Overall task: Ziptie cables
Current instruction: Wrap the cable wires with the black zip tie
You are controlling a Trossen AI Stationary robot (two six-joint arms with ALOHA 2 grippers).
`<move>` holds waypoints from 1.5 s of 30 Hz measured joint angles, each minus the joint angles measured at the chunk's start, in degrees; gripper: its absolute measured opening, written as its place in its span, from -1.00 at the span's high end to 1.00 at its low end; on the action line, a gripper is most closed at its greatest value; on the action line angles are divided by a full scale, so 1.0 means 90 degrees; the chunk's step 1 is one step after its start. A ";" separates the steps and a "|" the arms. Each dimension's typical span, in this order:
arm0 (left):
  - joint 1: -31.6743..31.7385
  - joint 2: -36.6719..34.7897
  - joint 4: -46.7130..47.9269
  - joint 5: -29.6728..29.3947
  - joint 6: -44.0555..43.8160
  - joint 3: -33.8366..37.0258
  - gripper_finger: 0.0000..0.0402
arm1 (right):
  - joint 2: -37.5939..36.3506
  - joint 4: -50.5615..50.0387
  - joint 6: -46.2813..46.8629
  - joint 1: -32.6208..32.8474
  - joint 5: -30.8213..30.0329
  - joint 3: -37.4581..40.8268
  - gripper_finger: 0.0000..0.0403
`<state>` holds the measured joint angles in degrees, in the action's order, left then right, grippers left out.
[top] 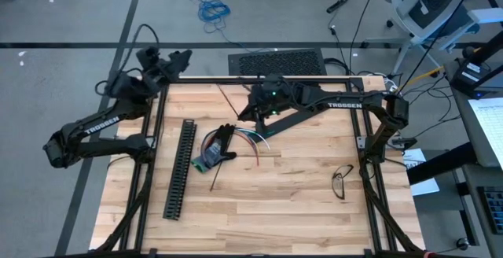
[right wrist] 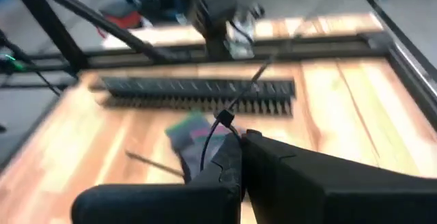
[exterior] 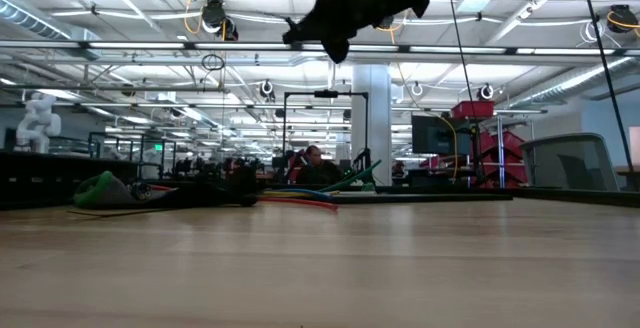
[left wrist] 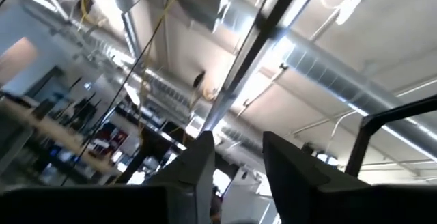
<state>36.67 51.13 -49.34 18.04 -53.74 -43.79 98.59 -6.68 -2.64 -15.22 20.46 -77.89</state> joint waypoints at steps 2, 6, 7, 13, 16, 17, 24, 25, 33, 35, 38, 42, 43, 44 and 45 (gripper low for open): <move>-0.0002 -0.0002 -0.0197 0.0001 -0.0004 0.0000 0.30 | 0.0000 -0.0403 -0.0071 -0.0031 -0.0123 0.0000 1.00; -0.0005 -0.0002 -0.0610 0.0334 -0.0163 0.0002 0.23 | -0.0002 -0.1710 -0.0120 -0.0099 -0.0336 -0.0012 1.00; -0.0005 -0.0002 -0.0664 0.0450 -0.0162 0.0002 0.23 | -0.0002 -0.2132 -0.0120 -0.0100 -0.0405 -0.0012 1.00; -0.0005 -0.0115 -0.0607 0.0685 -0.0163 0.0007 0.23 | -0.0005 -0.4979 -0.0394 0.0240 -0.0441 -0.0015 1.00; -0.0005 -0.0121 -0.0582 0.0688 -0.0161 0.0007 0.23 | -0.0006 -0.6453 -0.0544 0.0546 -0.0455 0.0001 1.00; -0.0005 -0.0121 -0.0576 0.0689 -0.0160 0.0007 0.23 | -0.0008 -0.6702 -0.0544 0.0655 -0.0453 0.0047 1.00; 0.0002 -0.0118 -0.0442 0.0693 -0.0163 0.0010 0.23 | -0.0049 -0.6020 0.0373 0.1599 -0.0073 0.0722 1.00; 0.0000 -0.0117 -0.0442 0.0708 -0.0162 0.0010 0.23 | -0.0049 -0.5777 0.0575 0.1768 -0.0071 0.0838 1.00; 0.0000 -0.0119 -0.0447 0.0709 -0.0165 0.0010 0.23 | -0.0049 -0.4658 0.2028 0.2836 -0.0082 0.1403 1.00; 0.0002 -0.0119 -0.0447 0.0709 -0.0164 0.0012 0.23 | -0.0049 -0.4621 0.2421 0.3025 -0.0212 0.1534 0.99; 0.0000 -0.0119 -0.0442 0.0707 -0.0163 0.0012 0.23 | -0.0049 -0.4515 0.2724 0.3193 -0.0285 0.1823 0.91; 0.0002 -0.0119 -0.0355 0.0657 -0.0160 0.0015 0.23 | -0.0068 -0.4214 0.3054 0.3211 -0.0252 0.2242 0.69; 0.0001 -0.0119 -0.0290 0.0656 -0.0160 0.0015 0.23 | -0.0094 -0.4156 0.3078 0.3211 -0.0248 0.2322 0.62; 0.0001 -0.0119 -0.0216 0.0655 -0.0159 0.0015 0.23 | -0.0138 -0.4108 0.3072 0.3211 -0.0255 0.2378 0.55; 0.0002 -0.0119 -0.0144 0.0652 -0.0158 0.0015 0.23 | -0.0192 -0.4072 0.3056 0.3211 -0.0282 0.2440 0.48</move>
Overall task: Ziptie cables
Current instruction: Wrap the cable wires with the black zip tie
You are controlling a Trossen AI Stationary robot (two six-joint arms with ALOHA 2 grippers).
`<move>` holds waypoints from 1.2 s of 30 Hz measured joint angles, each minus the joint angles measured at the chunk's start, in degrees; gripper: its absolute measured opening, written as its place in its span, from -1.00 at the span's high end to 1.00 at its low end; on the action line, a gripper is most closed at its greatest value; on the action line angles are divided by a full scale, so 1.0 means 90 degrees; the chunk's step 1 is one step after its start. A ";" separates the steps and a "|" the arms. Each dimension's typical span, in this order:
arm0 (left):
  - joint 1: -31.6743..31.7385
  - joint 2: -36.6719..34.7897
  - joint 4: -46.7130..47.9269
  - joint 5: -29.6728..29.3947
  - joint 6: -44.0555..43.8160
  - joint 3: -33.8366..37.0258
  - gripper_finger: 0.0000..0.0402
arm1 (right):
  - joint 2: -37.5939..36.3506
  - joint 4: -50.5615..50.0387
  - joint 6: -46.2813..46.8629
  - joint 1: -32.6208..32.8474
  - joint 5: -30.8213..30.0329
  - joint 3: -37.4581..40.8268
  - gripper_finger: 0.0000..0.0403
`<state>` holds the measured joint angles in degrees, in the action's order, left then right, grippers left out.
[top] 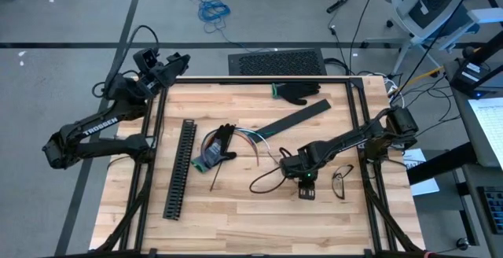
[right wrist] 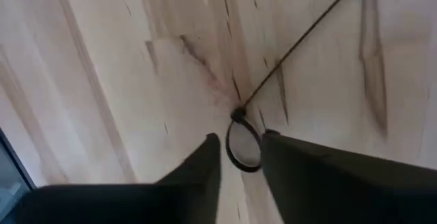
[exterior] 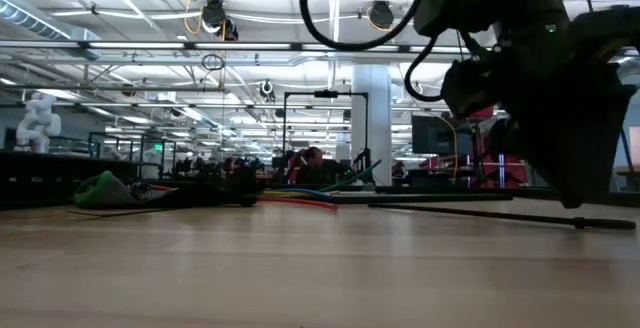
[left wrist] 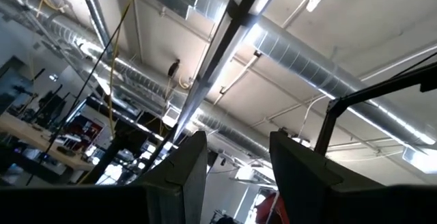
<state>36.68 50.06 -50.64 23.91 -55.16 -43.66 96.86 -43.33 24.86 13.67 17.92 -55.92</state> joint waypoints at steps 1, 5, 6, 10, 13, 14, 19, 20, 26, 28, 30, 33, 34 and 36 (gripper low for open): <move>0.0001 0.0000 0.0083 -0.0020 0.0000 0.0000 0.23 | -0.0052 -0.0034 -0.0002 0.0000 -0.0005 0.0045 0.40; -0.0002 0.0000 0.0173 -0.0050 0.0032 0.0002 0.23 | -0.0267 -0.0460 -0.0247 0.0029 -0.0011 0.0175 0.12; 0.0000 0.0000 0.0199 -0.0059 0.0074 0.0002 0.23 | -0.0320 -0.0670 -0.0416 0.0038 -0.0009 0.0175 0.05; 0.0012 -0.0001 0.0333 -0.0075 0.0343 0.0005 0.23 | -0.0537 -0.1680 -0.0978 0.0053 -0.0134 0.0180 -0.15; 0.0084 -0.0073 0.1505 0.0108 0.1190 0.0002 0.23 | -0.0856 -0.2096 -0.1125 -0.0005 -0.0767 0.0180 -0.22; 0.0105 -0.0193 0.2264 0.0105 0.1501 0.0003 0.23 | -0.0992 -0.2092 -0.1047 -0.0063 -0.1050 0.0180 -0.22; -0.0115 -0.0568 0.6106 -0.0023 0.2990 0.0002 0.23 | -0.1800 -0.1341 -0.0269 -0.0703 -0.2463 0.0180 -0.19; -0.0246 -0.0559 0.6792 -0.0039 0.3047 0.0004 0.23 | -0.1962 -0.0967 -0.0113 -0.0893 -0.2661 0.0180 -0.18; -0.1032 -0.0731 0.8565 -0.0930 0.3377 0.0015 0.23 | -0.2065 0.2610 0.0505 -0.2032 -0.2476 0.0156 -0.17; -0.1233 -0.0866 0.8567 -0.1453 0.3218 0.0007 0.23 | -0.1715 0.3156 0.0422 -0.2157 -0.2316 0.0077 -0.17; -0.1532 -0.1081 0.8732 -0.1697 0.2859 0.0110 0.23 | -0.1345 0.3310 0.0227 -0.2200 -0.2262 -0.0040 -0.17; -0.2193 -0.1306 0.9367 -0.1917 0.1969 0.0546 0.23 | -0.1021 0.3538 -0.0133 -0.2261 -0.2274 -0.0289 -0.17; -0.2471 -0.1308 0.9457 -0.2023 0.1616 0.0724 0.23 | -0.0988 0.3539 -0.0278 -0.2286 -0.2304 -0.0354 -0.17; -0.3054 -0.1284 0.9550 -0.2307 0.0950 0.1065 0.23 | -0.0979 0.3533 -0.0524 -0.2368 -0.2426 -0.0408 -0.17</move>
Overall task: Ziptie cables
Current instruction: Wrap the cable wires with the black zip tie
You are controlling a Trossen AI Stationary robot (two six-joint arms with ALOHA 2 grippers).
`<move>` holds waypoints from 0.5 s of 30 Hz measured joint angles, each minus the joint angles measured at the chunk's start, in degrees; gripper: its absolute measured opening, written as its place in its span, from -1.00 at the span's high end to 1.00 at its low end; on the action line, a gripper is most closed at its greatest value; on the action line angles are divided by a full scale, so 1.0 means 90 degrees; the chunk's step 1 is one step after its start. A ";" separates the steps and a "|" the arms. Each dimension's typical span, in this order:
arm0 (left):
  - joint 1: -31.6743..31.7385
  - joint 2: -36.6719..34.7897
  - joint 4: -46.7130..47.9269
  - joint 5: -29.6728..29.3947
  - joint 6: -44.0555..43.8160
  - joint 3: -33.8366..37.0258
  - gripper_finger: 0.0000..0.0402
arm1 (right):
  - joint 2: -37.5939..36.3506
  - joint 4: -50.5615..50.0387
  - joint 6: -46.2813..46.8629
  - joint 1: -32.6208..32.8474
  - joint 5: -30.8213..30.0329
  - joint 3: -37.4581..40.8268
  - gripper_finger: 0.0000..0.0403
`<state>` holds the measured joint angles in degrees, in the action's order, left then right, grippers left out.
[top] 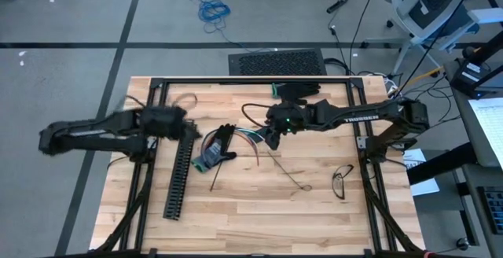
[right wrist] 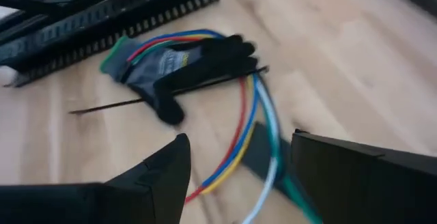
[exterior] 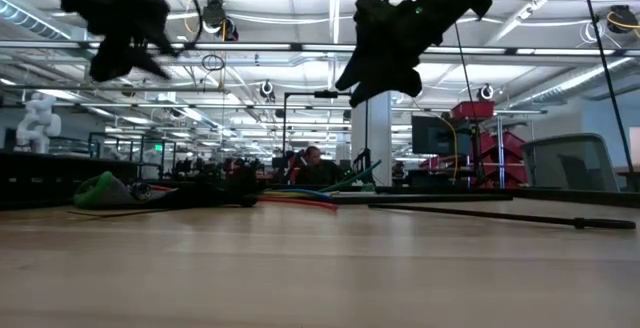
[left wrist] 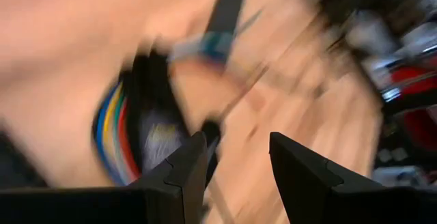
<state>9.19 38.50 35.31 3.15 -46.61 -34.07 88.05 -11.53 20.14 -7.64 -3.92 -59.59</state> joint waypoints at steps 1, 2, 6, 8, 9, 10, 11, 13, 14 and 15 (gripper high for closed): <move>-0.0286 0.0037 0.0017 -0.0153 -0.0271 0.0145 0.23 | -0.0018 -0.0008 -0.0069 -0.0048 -0.0066 -0.0016 -0.17; -0.0551 0.0125 -0.0035 -0.0299 -0.0499 0.0231 0.23 | -0.0047 -0.0007 -0.0120 -0.0121 -0.0060 -0.0017 -0.17; -0.1325 0.0408 0.0137 -0.0984 -0.0790 0.0310 0.23 | 0.0012 0.0119 -0.0160 -0.0442 0.0894 -0.0117 -0.17; -0.1537 0.0436 0.0113 -0.1305 -0.0787 0.0289 0.23 | 0.0198 0.0074 -0.0318 -0.0441 0.1271 -0.0184 -0.17; -0.1587 0.0449 0.0127 -0.1393 -0.0782 0.0259 0.23 | 0.0265 0.0051 -0.0430 -0.0430 0.1309 -0.0194 -0.17; -0.1625 0.0444 0.0140 -0.1449 -0.0782 0.0237 0.23 | 0.0318 0.0024 -0.0512 -0.0416 0.1309 -0.0194 -0.17; -0.1642 0.0449 0.0119 -0.1471 -0.0785 0.0222 0.23 | 0.0345 0.0121 -0.0554 -0.0413 0.1303 -0.0196 -0.17; -0.1683 0.0463 0.0191 -0.1458 -0.0790 0.0222 0.23 | 0.0415 0.0352 -0.0533 -0.0452 0.1242 -0.0225 -0.17; -0.1700 0.0510 0.0208 -0.1459 -0.0792 0.0222 0.23 | 0.0432 0.0403 -0.0524 -0.0473 0.1228 -0.0226 -0.17; -0.1708 0.0562 0.0201 -0.1474 -0.0790 0.0222 0.23 | 0.0441 0.0435 -0.0514 -0.0490 0.1214 -0.0221 -0.17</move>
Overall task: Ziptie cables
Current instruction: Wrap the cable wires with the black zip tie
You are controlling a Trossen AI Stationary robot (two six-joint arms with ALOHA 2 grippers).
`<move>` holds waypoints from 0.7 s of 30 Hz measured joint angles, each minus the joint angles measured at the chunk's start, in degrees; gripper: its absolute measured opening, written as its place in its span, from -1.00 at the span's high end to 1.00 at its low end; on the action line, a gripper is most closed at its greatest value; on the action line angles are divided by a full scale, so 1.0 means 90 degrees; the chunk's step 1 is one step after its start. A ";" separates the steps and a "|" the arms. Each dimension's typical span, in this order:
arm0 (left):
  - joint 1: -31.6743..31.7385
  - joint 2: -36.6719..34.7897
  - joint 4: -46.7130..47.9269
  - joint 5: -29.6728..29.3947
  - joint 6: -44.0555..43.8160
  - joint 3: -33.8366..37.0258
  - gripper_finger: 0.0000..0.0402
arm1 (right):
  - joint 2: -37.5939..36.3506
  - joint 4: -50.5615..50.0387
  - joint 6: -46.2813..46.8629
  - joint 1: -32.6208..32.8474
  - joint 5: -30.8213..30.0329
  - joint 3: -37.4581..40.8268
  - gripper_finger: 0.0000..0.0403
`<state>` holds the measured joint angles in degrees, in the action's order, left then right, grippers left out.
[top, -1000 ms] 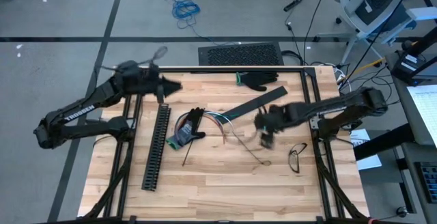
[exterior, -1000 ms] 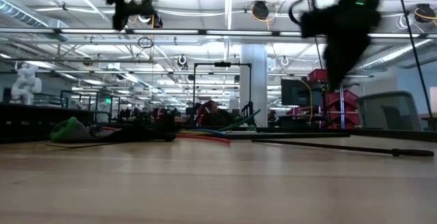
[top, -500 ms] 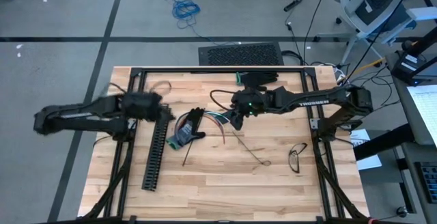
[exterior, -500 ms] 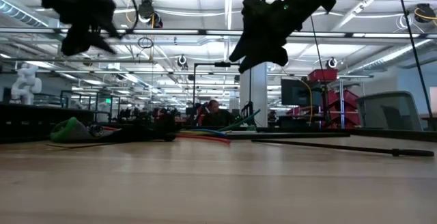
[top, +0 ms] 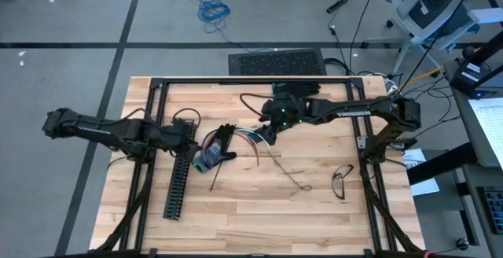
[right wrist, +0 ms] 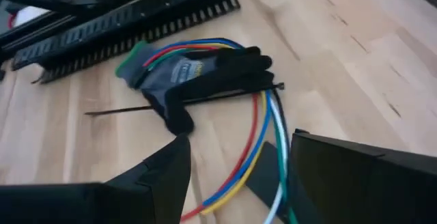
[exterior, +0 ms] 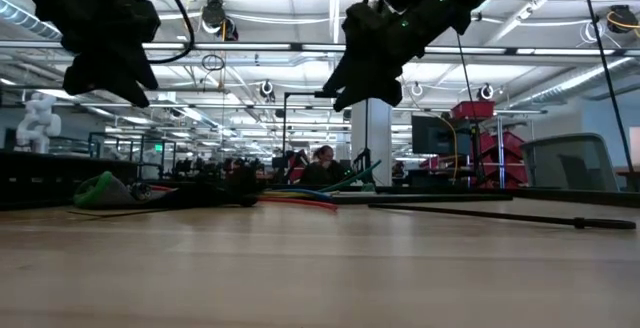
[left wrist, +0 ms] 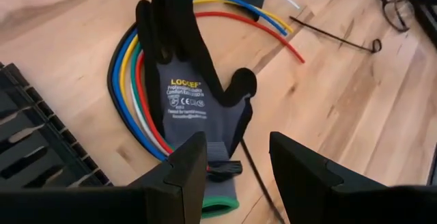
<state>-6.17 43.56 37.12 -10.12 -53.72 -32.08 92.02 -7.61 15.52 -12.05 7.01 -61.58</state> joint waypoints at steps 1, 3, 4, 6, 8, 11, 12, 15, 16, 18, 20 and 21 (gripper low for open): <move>-0.0001 0.0050 -0.0008 -0.0022 0.0005 0.0000 0.23 | 0.0001 0.0061 0.0001 -0.0001 0.0004 0.0004 -0.17; 0.0001 0.0202 -0.0010 -0.0056 0.0145 0.0000 0.23 | -0.0004 0.0232 0.0010 0.0009 0.0022 0.0000 -0.17; 0.0002 0.0298 -0.0012 -0.0059 0.0259 0.0000 0.23 | -0.0006 0.0251 0.0012 0.0017 0.0045 0.0000 -0.17; 0.0002 0.0482 -0.0015 -0.0024 0.0398 0.0000 0.23 | -0.0006 0.0268 0.0016 0.0036 0.0059 0.0000 -0.17; -0.0005 0.0679 -0.0070 0.0132 0.0506 0.0000 0.23 | -0.0006 0.0261 0.0011 0.0060 0.0056 0.0000 -0.17; -0.0072 0.0936 -0.0187 0.0238 0.0564 0.0000 0.23 | -0.0006 0.0160 0.0035 0.0099 0.0058 0.0002 -0.17; -0.0100 0.0998 -0.0302 0.0241 0.0569 0.0000 0.23 | -0.0006 0.0156 0.0035 0.0101 0.0058 0.0002 -0.17; -0.0175 0.1176 -0.0541 0.0319 0.0568 0.0000 0.23 | -0.0006 0.0143 0.0033 0.0109 0.0065 0.0002 -0.17; -0.0197 0.1218 -0.0624 0.0347 0.0537 0.0000 0.23 | -0.0006 0.0137 0.0033 0.0105 0.0063 0.0002 -0.17; -0.0209 0.1270 -0.0739 0.0355 0.0417 0.0000 0.23 | -0.0006 0.0135 0.0034 0.0097 0.0060 0.0002 -0.17; -0.0206 0.1290 -0.0827 0.0357 0.0345 0.0000 0.23 | -0.0006 0.0125 0.0033 0.0097 0.0058 0.0002 -0.17; -0.0206 0.1290 -0.0857 0.0357 0.0343 0.0000 0.23 | -0.0006 0.0104 0.0033 0.0097 0.0058 0.0002 -0.17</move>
<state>-8.03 55.16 29.41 -6.90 -50.63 -32.08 91.96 -6.68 15.81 -11.18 7.53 -61.56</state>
